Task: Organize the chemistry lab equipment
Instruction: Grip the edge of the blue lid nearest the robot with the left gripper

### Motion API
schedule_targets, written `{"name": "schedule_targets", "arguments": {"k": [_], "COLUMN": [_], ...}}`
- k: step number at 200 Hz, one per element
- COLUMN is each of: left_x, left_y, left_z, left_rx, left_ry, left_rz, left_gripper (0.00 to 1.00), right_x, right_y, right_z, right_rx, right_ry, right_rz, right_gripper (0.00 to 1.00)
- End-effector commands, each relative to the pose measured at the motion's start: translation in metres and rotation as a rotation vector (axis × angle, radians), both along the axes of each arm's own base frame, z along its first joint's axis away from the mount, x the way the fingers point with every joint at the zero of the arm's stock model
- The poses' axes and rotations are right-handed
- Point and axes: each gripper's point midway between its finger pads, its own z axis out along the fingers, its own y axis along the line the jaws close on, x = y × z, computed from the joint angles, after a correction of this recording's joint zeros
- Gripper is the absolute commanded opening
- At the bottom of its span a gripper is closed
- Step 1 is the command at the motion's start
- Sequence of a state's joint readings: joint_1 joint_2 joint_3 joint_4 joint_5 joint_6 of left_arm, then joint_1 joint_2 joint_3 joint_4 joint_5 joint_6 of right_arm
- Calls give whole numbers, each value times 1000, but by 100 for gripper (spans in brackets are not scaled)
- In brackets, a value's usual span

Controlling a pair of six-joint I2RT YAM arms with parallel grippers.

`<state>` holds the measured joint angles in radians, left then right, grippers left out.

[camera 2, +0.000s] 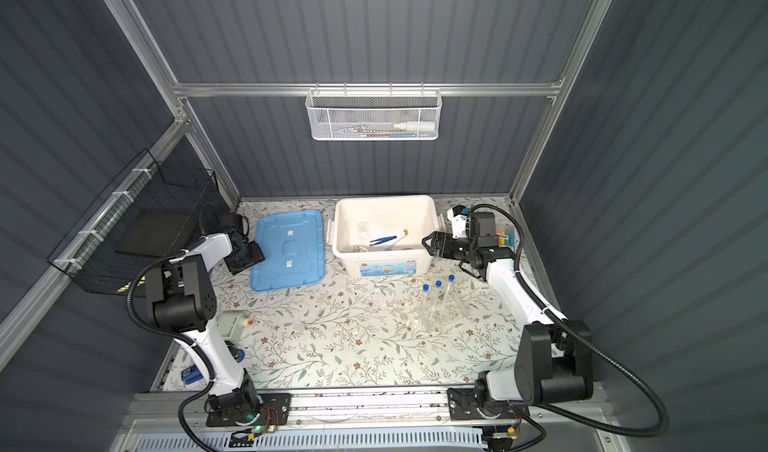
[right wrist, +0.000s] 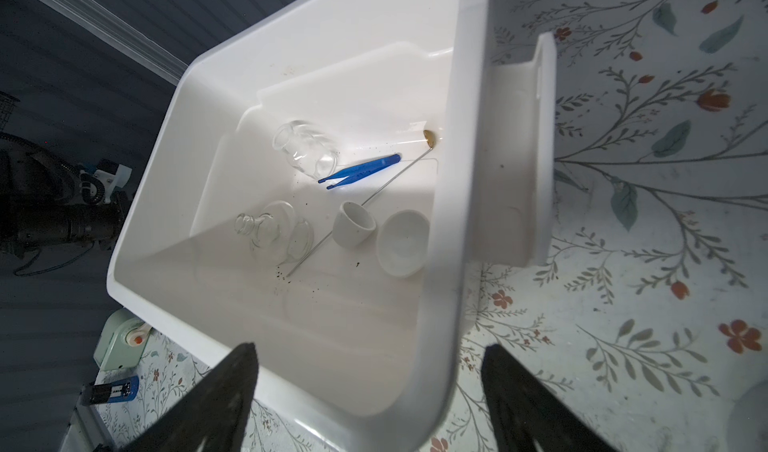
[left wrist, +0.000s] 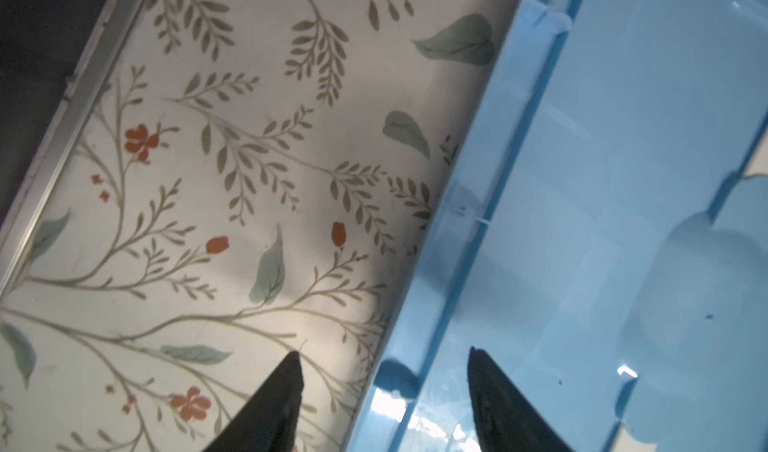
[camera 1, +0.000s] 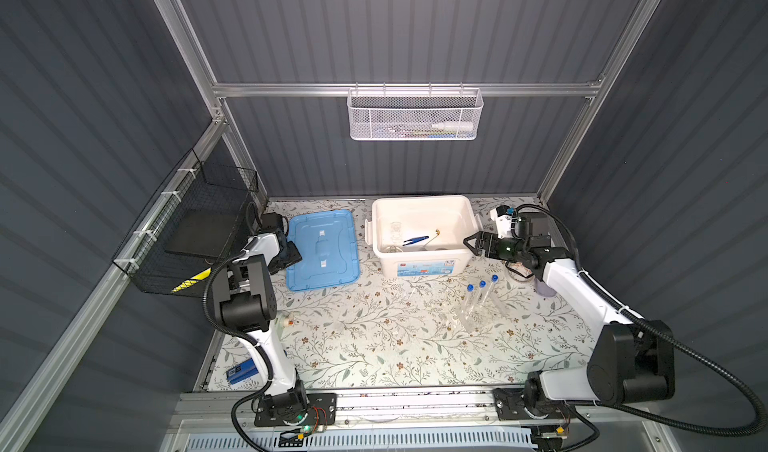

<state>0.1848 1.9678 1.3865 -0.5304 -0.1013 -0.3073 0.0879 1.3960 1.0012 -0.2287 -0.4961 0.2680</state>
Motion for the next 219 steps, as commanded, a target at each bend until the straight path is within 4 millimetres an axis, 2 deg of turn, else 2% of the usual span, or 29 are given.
{"name": "schedule_targets", "arguments": {"k": [1,19,43,76,78,83,100,113,145,219], "left_x": [16,16,10,3,-5,-10,-15,-21,-28,-26], "left_y": [-5,-18,-29,-49,-52,-58,-77,-82,-81,-61], "left_z": [-2,-8,-12,-8,-15,-16,-11,-11,-15,-12], "left_rx": [-61,-121,-158,-207,-218,-232,-270,-295,-299,-222], "left_ry": [2,14,16,20,41,49,34,26,34,59], "left_rz": [-83,-128,-157,-199,-201,-209,-235,-217,-184,-141], "left_gripper": [53,42,35,27,27,26,25,25,25,21], "right_x": [-3,-3,-3,-3,-3,-3,-4,-4,-6,-8], "right_y": [-1,-2,-2,-3,-2,-3,-3,-3,-4,-7], "right_z": [4,3,3,3,3,2,2,1,2,2], "right_rx": [-16,-18,-19,-23,-23,-23,-21,-20,-35,-50], "right_ry": [-8,-5,-4,-6,-6,-5,-2,1,-3,-5], "right_rz": [1,-4,-6,-7,-6,-6,-9,-11,-8,-15], "right_gripper": [86,86,86,86,86,87,86,86,86,87]}}
